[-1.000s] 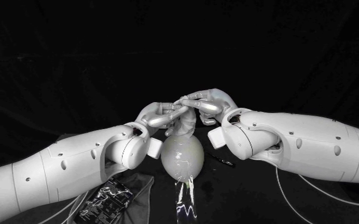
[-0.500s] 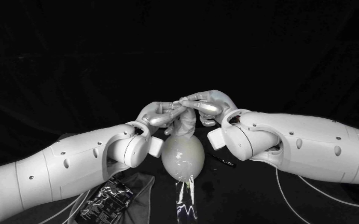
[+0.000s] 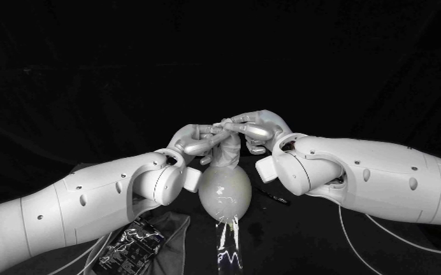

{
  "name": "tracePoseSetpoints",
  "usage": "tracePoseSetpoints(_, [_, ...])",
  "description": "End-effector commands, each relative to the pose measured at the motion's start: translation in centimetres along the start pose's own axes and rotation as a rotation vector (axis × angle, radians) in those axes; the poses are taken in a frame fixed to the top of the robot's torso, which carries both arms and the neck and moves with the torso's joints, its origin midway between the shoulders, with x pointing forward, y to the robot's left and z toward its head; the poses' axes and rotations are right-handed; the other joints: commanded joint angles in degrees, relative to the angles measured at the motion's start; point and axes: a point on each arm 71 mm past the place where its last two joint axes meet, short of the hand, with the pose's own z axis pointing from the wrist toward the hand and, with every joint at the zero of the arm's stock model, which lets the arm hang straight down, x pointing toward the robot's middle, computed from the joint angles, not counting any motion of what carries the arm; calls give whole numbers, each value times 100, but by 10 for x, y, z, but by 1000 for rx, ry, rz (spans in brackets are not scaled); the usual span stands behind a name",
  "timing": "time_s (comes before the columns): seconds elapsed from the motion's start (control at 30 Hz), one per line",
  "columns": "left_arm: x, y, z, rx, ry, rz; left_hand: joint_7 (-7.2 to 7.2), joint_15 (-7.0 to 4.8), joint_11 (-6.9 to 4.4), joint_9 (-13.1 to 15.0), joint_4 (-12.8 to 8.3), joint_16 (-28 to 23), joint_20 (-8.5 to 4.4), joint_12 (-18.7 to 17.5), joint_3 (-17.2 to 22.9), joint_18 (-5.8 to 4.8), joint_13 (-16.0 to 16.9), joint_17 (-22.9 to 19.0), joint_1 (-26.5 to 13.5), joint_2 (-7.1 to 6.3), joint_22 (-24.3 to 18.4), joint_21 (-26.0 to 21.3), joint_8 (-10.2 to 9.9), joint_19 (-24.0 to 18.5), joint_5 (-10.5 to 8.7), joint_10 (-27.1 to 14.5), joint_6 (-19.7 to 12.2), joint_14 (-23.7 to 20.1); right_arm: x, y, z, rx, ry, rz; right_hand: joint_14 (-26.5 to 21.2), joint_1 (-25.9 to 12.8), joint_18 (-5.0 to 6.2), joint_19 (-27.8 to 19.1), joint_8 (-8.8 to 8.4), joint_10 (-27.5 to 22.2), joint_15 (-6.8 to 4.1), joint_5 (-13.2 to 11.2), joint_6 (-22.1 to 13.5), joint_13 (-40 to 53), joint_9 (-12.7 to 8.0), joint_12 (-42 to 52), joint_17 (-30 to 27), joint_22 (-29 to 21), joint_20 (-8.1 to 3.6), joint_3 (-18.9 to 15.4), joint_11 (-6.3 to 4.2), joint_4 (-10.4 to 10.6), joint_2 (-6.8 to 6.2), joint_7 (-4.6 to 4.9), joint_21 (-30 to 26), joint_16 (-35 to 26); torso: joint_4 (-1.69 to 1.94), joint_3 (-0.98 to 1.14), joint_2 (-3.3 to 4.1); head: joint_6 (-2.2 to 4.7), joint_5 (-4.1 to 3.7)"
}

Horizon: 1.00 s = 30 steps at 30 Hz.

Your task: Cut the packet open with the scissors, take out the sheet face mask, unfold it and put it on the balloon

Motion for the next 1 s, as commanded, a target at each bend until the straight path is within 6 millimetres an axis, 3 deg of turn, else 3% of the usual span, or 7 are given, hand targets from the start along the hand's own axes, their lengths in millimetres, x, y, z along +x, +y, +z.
tracePoseSetpoints(0.03, [0, -4, -1, 30, 5, 13, 22, -2, -116, 249, -259, 24, 25, -47, 394, -81, 42, 1444, -117, -74, 47, 50, 91, 23, 32, 168, -6, 576, -3, 0, 2, -13, -2, -4, 588, -8, -99, 272, 451, 370, -33, 14, 53, 1139, 615, 9, 1506, 1319, -24, 32, -37, -8, 32, -2, 34, 25, -1, 2, 2, 6, -3])
tracePoseSetpoints(0.2, [-2, -4, -3, 36, 15, 22, 43, 8, -127, 352, -471, 31, 37, -69, 912, -87, 128, 1476, -401, -208, 122, 100, 156, 26, 28, 216, -9, 585, -12, -2, 5, -18, -26, -12, 588, -11, -101, 277, 451, 370, -32, 14, 51, 1140, 616, 9, 1506, 1322, -24, 34, -36, -14, 27, -1, 43, 25, -4, 2, 2, -2, -1])
tracePoseSetpoints(0.43, [-7, -5, -6, 41, 20, 25, 29, -2, -125, 435, -680, 38, 46, -74, 1308, -96, 218, 1503, -674, -301, 189, 142, 196, 35, 51, 261, -10, 593, -24, -4, 9, -23, -52, -27, 588, -12, -102, 279, 452, 370, -32, 14, 49, 1140, 618, 9, 1506, 1323, -25, 38, -36, -21, 22, -1, 45, 25, -5, 2, 2, -9, -6])
tracePoseSetpoints(1.0, [-12, -7, -8, 25, 69, 7, 14, -12, -134, 517, -877, 39, 38, -69, 1583, -96, 326, 1506, -927, -331, 210, 158, 238, 26, 49, 311, -12, 594, -36, -6, 12, -30, -56, -61, 588, -15, -101, 278, 453, 368, -32, 14, 46, 1135, 620, 2, 1506, 1322, -25, 45, -36, -34, 14, 0, 44, 25, 0, 2, -1, 20, -13])
